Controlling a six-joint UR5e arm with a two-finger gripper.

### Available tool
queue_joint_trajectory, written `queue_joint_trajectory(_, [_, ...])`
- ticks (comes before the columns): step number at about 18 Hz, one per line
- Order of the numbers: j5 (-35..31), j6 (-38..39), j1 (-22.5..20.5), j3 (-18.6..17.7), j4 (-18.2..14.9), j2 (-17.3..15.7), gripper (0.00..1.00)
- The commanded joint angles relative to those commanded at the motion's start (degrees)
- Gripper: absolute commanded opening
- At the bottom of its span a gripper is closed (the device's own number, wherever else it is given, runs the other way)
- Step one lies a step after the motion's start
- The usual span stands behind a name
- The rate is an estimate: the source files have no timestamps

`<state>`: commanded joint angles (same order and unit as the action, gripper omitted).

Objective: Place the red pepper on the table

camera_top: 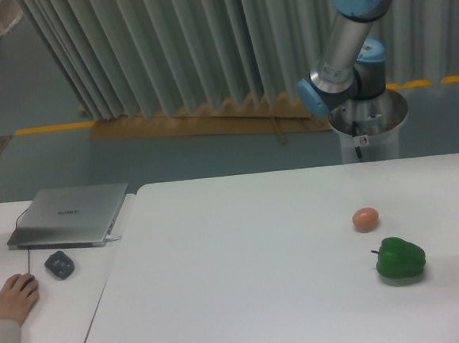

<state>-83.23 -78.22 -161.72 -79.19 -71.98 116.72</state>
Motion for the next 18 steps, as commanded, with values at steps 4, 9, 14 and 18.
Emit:
queue_joint_trajectory(4, [0.0,0.0,0.0,0.79,-4.56,-2.89,0.48])
queue_joint_trajectory(9, [0.0,2.63,2.71,0.7,-9.49,-6.94,0.48])
queue_joint_trajectory(14, [-0.26,8.7,7.55,-0.52,-10.02,-8.09,0.48])
queue_joint_trajectory(18, [-1.23,8.53,9.75,-4.38,-9.68,-9.58,0.48])
